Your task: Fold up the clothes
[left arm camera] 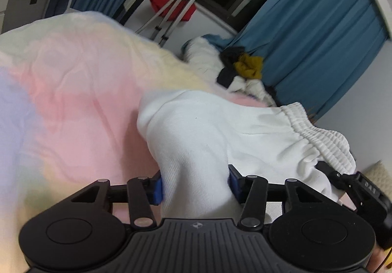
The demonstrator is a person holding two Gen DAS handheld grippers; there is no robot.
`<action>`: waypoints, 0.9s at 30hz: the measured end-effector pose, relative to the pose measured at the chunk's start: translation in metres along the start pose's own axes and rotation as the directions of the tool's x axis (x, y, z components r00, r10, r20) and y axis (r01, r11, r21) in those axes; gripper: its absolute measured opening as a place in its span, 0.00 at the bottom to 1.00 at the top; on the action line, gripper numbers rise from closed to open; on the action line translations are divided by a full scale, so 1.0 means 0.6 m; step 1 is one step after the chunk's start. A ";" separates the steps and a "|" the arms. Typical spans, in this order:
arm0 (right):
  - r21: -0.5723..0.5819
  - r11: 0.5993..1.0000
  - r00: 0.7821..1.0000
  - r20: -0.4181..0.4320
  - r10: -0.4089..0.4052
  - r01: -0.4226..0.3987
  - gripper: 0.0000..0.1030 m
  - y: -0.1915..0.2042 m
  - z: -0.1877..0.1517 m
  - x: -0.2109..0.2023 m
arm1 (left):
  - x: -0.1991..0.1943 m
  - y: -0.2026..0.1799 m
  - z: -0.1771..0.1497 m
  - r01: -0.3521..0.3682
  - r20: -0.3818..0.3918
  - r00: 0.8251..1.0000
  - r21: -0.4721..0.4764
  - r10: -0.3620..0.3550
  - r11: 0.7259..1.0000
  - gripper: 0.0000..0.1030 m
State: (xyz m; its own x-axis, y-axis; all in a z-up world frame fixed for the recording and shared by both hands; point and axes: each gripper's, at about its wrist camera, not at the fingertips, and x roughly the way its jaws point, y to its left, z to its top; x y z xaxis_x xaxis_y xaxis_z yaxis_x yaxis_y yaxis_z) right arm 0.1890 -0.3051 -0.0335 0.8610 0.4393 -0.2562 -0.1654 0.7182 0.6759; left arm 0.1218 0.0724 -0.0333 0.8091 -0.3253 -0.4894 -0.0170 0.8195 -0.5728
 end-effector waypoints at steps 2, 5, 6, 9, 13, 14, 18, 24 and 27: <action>0.004 0.999 0.997 0.059 0.048 -0.048 0.44 0.003 0.026 -0.027 | -0.012 -0.040 0.014 0.030 0.022 0.999 0.024 -0.031 0.999 0.49; 0.010 0.994 0.982 0.156 0.103 -0.106 0.44 -0.008 0.068 -0.068 | -0.016 -0.114 0.033 0.071 0.076 0.994 0.100 -0.079 0.992 0.49; 0.017 0.993 0.975 0.190 0.115 -0.120 0.44 -0.017 0.084 -0.079 | -0.010 -0.141 0.040 0.084 0.094 0.991 0.121 -0.096 0.989 0.49; 0.036 0.988 0.950 0.284 0.132 -0.148 0.44 -0.048 0.130 -0.101 | 0.023 -0.220 0.060 0.112 0.133 0.982 0.184 -0.137 0.977 0.49; 0.084 0.984 0.913 0.392 0.113 -0.157 0.44 -0.115 0.190 -0.114 | 0.115 -0.323 0.080 0.168 0.110 0.973 0.261 -0.202 0.950 0.49; 0.104 0.983 0.904 0.415 0.098 -0.155 0.44 -0.138 0.199 -0.118 | 0.140 -0.349 0.084 0.184 0.100 0.970 0.280 -0.219 0.942 0.49; 0.187 0.973 0.869 0.494 0.023 -0.132 0.44 -0.231 0.221 -0.132 | 0.259 -0.436 0.075 0.241 0.038 0.962 0.345 -0.270 0.907 0.50; 0.362 0.931 0.852 0.499 -0.157 -0.040 0.44 -0.373 0.187 -0.112 | 0.463 -0.509 0.013 0.258 -0.068 0.965 0.411 -0.253 0.875 0.50; 0.440 0.897 0.856 0.449 -0.257 0.038 0.44 -0.428 0.158 -0.091 | 0.509 -0.496 -0.012 0.250 -0.100 0.968 0.427 -0.230 0.869 0.50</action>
State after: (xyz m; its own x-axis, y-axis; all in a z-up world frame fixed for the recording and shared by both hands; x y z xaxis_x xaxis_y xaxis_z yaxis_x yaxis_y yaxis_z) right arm 0.2301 -0.5643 -0.1276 0.9953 -0.0512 -0.0825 0.0965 0.4237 0.9007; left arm 0.3700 -0.2740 -0.0171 0.7285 -0.5505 -0.4078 0.4386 0.8320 -0.3397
